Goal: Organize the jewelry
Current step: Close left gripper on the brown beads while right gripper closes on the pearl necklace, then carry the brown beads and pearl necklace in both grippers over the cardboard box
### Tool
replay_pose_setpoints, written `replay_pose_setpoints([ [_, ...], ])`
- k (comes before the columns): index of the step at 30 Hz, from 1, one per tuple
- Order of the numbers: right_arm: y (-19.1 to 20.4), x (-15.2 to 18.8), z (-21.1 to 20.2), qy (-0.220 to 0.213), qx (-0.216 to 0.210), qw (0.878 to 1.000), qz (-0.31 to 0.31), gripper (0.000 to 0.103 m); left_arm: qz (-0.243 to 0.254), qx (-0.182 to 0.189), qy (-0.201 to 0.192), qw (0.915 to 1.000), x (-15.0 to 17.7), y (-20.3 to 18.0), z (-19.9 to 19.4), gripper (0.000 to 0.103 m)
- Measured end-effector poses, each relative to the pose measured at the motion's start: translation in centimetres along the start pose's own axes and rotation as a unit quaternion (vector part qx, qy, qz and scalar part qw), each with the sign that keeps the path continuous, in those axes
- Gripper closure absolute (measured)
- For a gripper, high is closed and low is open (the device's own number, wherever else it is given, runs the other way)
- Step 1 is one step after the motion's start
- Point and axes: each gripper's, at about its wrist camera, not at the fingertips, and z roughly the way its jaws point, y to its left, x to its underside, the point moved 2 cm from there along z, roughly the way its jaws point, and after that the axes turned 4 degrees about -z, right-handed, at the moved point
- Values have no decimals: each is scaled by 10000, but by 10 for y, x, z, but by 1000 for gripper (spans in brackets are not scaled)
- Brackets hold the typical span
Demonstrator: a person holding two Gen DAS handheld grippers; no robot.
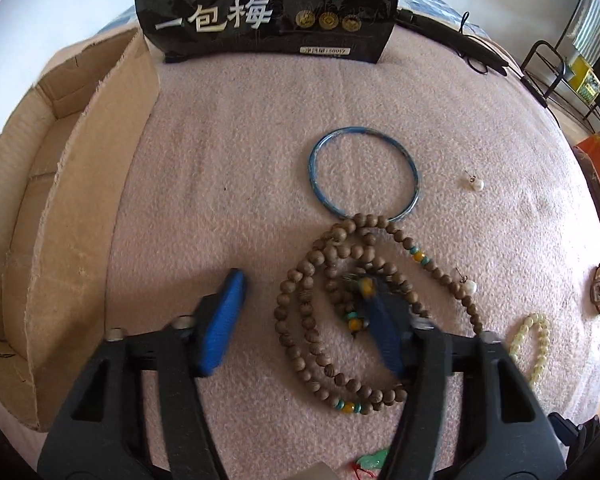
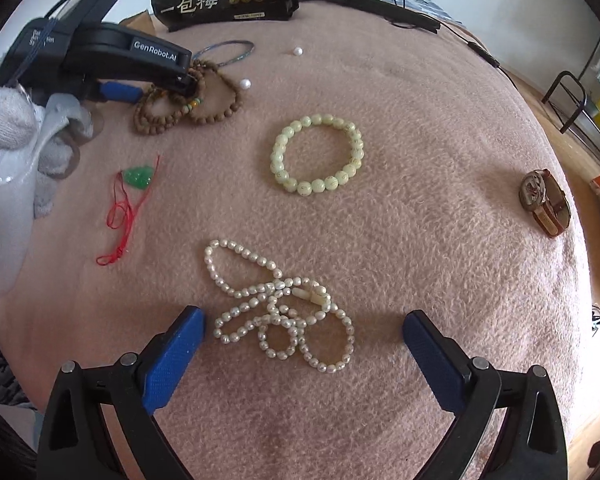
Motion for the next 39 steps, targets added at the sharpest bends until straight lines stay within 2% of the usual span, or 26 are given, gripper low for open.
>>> replay_pose_setpoints([
  [2,1,-2,1,4,-5,10000,-9,2,71,21,-30,10000,-1,-3,-2,79],
  [4,2,-3,-1,-16,-44,10000,-18,9,87,76,-17,9999,-3,-4,-2,87],
  [7,7,-5,-3,-53,-158,9998,-112,29,35,209,-3,9998,-5,-1,-3,90],
  [9,11,-5,-7,-92,-237,9995,-193,55,25,315,17,9995,-5,1,-6,94],
  [10,11,-7,-8,-106,-257,9994,-200,62,24,370,27,9993,-5,2,-8,94],
  [11,10,-7,-9,-114,-288,9994,-179,74,27,394,27,9992,-5,2,-10,94],
  [14,7,-8,-10,-125,-427,9990,-48,94,61,485,-21,9988,-5,4,-19,94],
  [18,4,-9,-15,-170,-512,9985,-12,98,18,663,-97,9978,-5,8,-36,94],
  [23,-4,-17,-27,-419,-700,9966,133,98,31,837,-306,9960,-6,13,-65,94],
  [28,-10,-30,-53,-864,-846,9923,280,98,-56,1062,-605,9925,-14,23,-101,94],
  [39,-9,-53,-107,-1640,-984,9806,427,98,-196,1224,-1340,9832,-26,58,-173,94],
])
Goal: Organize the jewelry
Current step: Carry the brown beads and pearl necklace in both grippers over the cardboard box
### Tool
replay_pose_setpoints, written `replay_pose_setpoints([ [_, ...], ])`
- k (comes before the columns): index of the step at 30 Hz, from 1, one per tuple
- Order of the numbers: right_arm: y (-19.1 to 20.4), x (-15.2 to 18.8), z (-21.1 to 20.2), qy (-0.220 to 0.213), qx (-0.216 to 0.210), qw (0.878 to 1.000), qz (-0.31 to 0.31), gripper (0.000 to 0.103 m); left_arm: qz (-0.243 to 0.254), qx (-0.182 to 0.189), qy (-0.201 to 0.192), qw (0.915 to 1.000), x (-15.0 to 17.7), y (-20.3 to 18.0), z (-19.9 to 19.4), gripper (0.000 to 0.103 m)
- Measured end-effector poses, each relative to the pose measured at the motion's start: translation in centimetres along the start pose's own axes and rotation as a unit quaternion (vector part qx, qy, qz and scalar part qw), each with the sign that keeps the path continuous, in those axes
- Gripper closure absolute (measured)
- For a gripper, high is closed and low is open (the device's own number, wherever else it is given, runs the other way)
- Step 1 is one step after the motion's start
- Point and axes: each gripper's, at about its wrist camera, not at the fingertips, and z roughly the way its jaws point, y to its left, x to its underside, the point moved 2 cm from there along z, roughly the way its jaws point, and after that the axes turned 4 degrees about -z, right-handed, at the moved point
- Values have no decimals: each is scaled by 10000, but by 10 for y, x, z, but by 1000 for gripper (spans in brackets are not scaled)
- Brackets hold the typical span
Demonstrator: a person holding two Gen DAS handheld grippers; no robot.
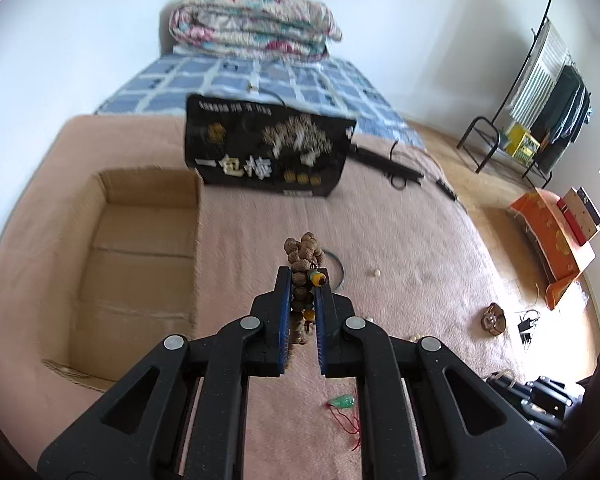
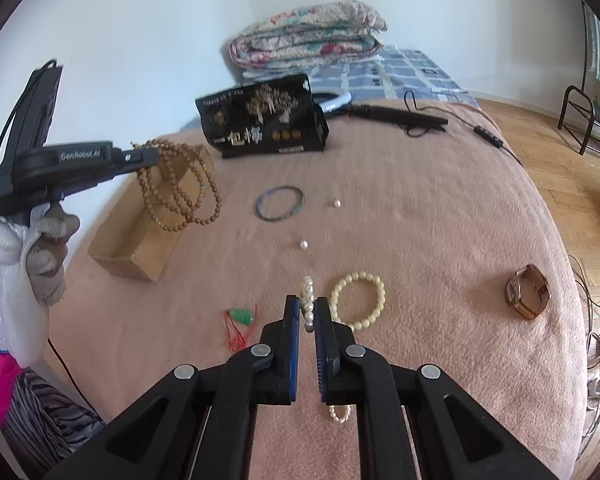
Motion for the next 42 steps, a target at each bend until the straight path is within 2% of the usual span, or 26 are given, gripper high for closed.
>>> replay_pose_setpoints([
  [8,16,-25,-25,-475,-111,9988,12,98,-123,100,-332,9993,-15,25,-38,94],
  [17,58,-61,-39,-849,-349,9956,-209,98,-395,-77,-721,9966,-35,71,-66,94],
  [23,92,-84,-33,-1063,-684,9914,-342,98,-631,-270,-617,9957,-39,109,-60,94],
  [27,122,-100,-20,-1104,-991,9877,-500,98,-900,-380,-447,9942,-41,141,-50,94],
  [34,179,-124,5,-1212,-1419,9786,-865,98,-1092,-580,-305,9919,-36,179,-39,94],
  [42,218,-130,58,-917,-1714,9759,-996,98,-1188,-595,-128,9910,-33,199,-29,94],
])
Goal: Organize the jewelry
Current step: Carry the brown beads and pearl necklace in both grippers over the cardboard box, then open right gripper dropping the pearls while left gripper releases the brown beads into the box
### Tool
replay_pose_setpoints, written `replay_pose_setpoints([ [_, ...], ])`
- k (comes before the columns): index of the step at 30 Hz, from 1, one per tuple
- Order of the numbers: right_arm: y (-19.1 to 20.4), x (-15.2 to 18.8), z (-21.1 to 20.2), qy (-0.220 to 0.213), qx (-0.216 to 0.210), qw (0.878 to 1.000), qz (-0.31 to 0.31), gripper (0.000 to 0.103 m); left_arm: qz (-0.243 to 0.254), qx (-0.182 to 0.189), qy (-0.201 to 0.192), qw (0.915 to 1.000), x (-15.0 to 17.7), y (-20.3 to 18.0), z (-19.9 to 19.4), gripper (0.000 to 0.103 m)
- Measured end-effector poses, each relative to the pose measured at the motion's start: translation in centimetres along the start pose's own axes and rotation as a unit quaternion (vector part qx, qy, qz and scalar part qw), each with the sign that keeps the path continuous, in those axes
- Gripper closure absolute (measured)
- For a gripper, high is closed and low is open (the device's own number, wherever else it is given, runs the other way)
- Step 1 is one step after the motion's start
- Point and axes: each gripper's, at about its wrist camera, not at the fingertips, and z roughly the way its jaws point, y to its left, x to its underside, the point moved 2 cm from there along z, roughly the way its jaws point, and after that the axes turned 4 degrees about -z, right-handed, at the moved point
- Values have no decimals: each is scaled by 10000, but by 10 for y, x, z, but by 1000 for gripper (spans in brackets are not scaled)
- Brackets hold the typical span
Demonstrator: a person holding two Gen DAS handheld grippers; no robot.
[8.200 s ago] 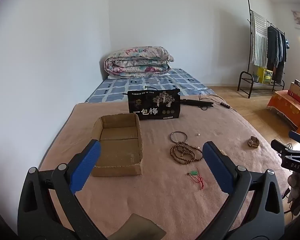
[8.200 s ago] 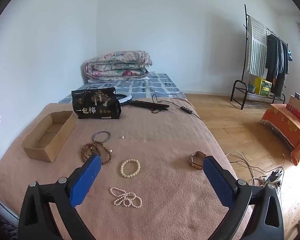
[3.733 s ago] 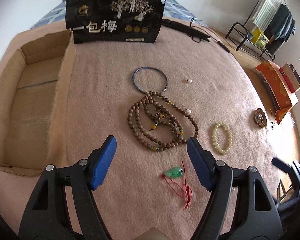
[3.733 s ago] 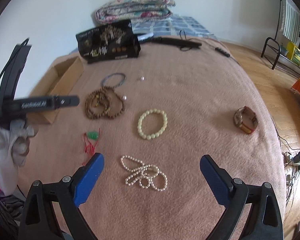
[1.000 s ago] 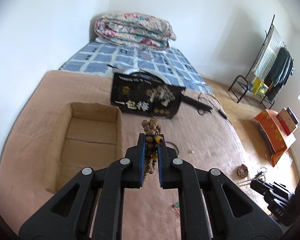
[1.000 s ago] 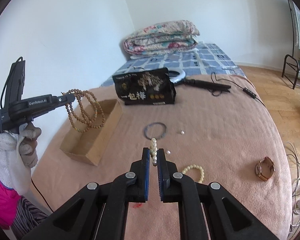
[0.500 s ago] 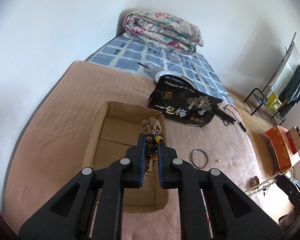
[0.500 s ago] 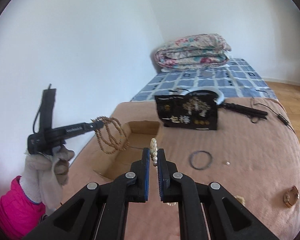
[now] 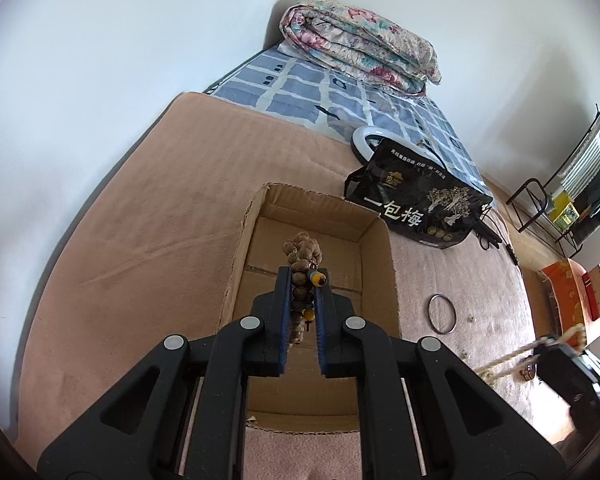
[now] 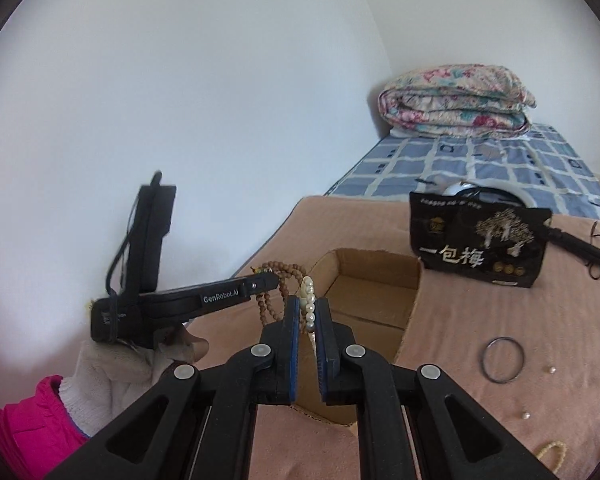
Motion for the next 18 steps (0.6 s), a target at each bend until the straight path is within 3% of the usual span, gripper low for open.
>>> replay_pose_setpoints([
  [7,-3,18,36,450,43,9990,3,98,34,-79,194,9998,5,6,13,94],
  [16,-19,34,51,801,275,9964,91,96,129,-105,302,9994,8,-2,20,94],
  [17,-20,35,51,803,327,9962,90,90,121,-134,296,9994,8,-2,20,94],
  [18,-22,36,50,806,371,9960,96,76,127,-147,299,9994,8,-3,20,92],
])
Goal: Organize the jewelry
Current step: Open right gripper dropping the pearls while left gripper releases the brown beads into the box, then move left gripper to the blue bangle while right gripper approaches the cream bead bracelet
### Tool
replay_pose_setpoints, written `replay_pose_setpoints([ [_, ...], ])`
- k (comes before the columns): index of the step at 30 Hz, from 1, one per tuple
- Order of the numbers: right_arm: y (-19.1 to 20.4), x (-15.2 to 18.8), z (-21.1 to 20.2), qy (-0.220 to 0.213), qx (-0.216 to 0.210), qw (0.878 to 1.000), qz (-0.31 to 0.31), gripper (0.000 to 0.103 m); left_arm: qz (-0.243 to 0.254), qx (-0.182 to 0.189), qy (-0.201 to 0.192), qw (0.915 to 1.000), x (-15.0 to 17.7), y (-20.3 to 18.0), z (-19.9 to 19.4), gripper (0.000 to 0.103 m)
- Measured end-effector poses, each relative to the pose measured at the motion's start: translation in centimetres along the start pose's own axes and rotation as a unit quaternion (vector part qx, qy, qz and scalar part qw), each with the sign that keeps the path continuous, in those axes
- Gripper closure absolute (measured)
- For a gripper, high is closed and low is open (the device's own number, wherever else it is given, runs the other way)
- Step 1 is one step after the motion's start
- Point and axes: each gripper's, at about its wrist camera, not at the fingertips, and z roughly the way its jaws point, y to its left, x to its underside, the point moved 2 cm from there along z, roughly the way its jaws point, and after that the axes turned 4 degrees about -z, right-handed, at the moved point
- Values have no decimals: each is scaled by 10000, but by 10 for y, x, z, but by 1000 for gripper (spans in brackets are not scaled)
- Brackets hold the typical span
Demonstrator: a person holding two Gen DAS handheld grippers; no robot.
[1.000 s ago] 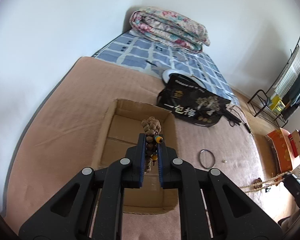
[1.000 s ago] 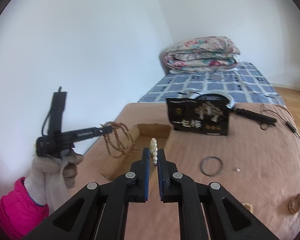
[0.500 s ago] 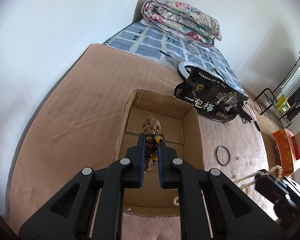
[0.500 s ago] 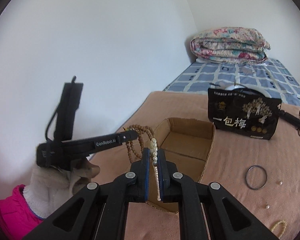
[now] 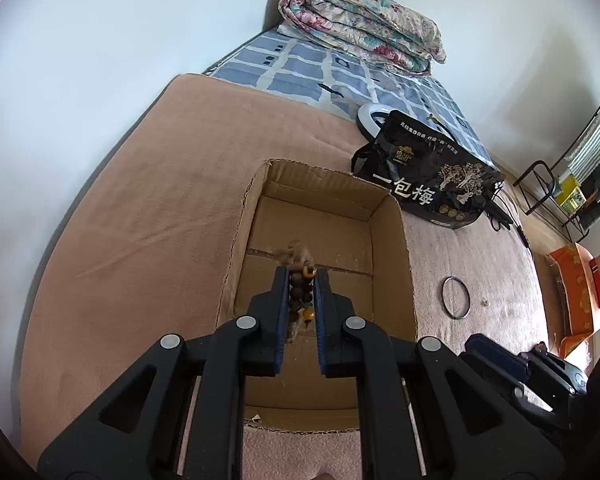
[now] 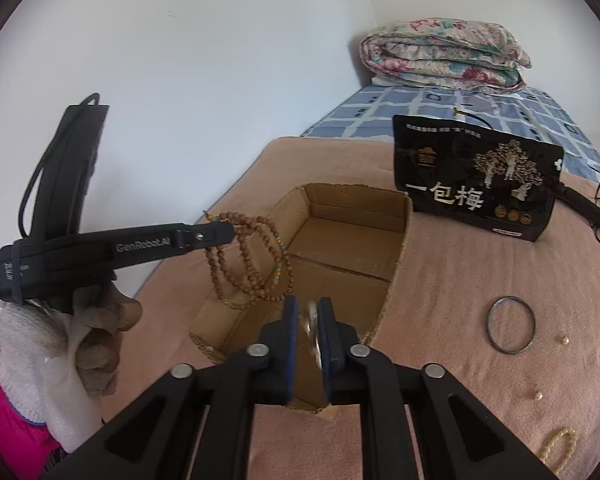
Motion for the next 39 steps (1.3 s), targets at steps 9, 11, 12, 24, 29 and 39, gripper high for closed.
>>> replay_pose_setpoints([
  [9,-5,1,-14,-108,87,9999,80,61,67,-23,-207,9998,-3,-7,-13,68],
  [11,-8,3,-18,-131,145,9998,91,59,117,-30,-254,9996,-3,-10,-16,68],
  [12,-9,4,-20,-140,180,9997,88,58,147,-34,-280,9995,-2,-12,-18,68],
  [24,-45,14,-59,-335,774,9962,217,33,432,-7,-630,9971,6,-40,-30,68],
  [29,-69,21,-85,-476,1227,9908,301,15,643,58,-604,9961,13,-63,-28,63],
  [39,-131,38,-139,-718,1944,9755,736,0,930,319,-369,9945,31,-112,-15,33],
])
